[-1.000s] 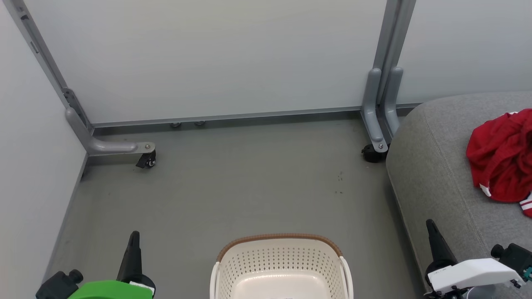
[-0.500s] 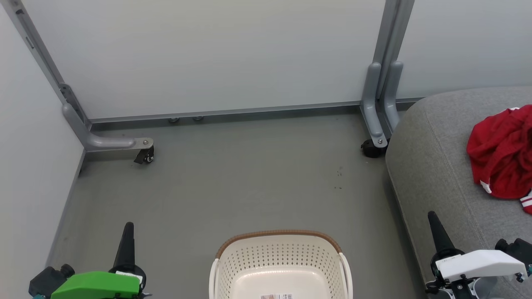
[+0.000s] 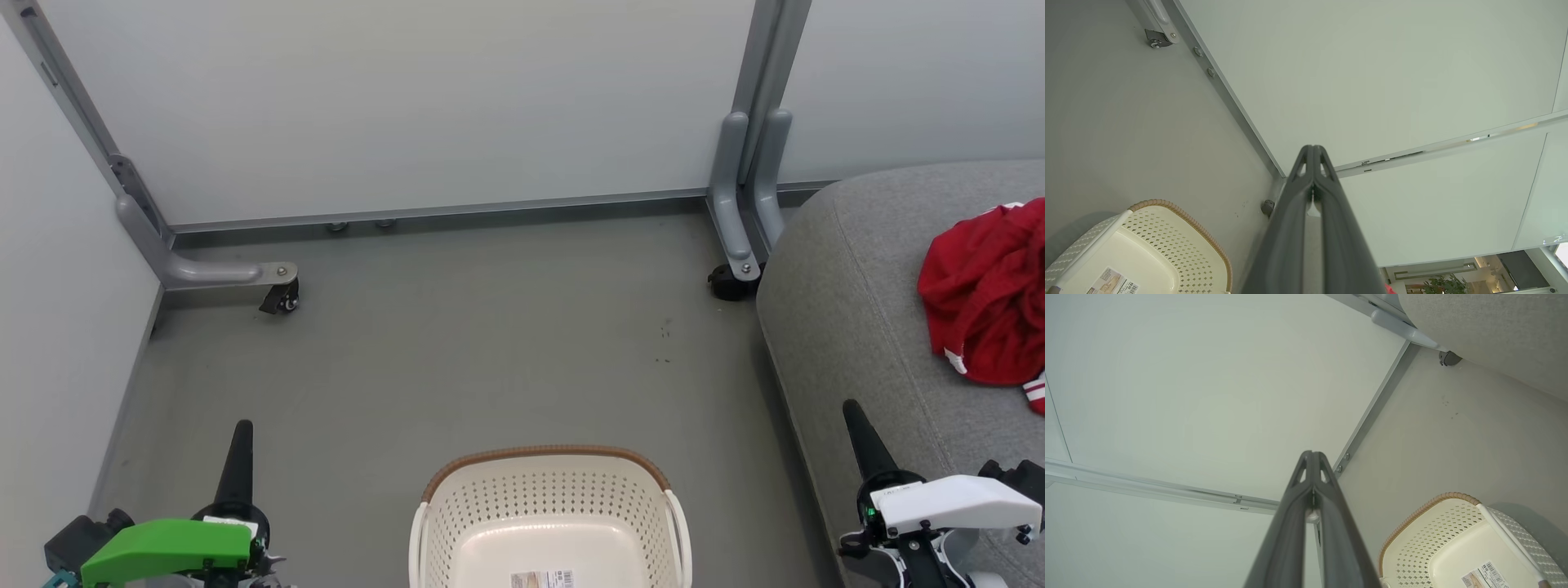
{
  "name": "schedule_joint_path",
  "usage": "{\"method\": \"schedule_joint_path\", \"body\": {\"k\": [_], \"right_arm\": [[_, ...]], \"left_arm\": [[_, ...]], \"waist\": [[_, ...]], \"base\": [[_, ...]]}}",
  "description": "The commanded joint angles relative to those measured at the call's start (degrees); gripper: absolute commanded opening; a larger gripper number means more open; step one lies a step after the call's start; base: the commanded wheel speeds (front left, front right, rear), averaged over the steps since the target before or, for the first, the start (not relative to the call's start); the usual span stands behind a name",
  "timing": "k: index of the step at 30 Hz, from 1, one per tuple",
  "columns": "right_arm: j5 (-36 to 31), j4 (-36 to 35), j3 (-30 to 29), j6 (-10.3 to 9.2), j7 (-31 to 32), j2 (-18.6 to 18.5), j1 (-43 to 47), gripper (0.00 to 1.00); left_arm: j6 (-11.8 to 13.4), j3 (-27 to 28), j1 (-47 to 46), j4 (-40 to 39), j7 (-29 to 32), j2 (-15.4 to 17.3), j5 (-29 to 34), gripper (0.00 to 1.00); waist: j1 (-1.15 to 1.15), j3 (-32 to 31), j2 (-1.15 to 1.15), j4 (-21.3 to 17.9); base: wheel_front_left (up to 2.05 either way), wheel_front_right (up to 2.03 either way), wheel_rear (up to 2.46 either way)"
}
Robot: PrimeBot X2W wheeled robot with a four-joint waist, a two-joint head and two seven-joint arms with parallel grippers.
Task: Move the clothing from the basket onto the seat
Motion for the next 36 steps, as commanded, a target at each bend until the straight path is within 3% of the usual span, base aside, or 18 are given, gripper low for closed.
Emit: {"method": "schedule_joint_path", "body": {"k": [1, 36], "right_arm": [[1.5, -0.1, -0.3, -0.05, 0.4, -0.4, -1.1, 0.00], [16.9, 1.0, -2.3, -0.06, 4.7, -0.3, -4.2, 0.00]], "left_arm": [[-0.3, 0.4, -1.7, -0.2, 0.4, 0.3, -1.5, 0.00], [-1.1, 3.8, -5.4, 1.1, 4.7, 0.0, -15.6, 0.00]], "waist": [[0.00, 0.1, 0.00, 0.0], [0.00, 2.5, 0.00, -0.5]], "base": [[0.00, 0.00, 0.00], [0.00, 0.00, 0.00]]}}
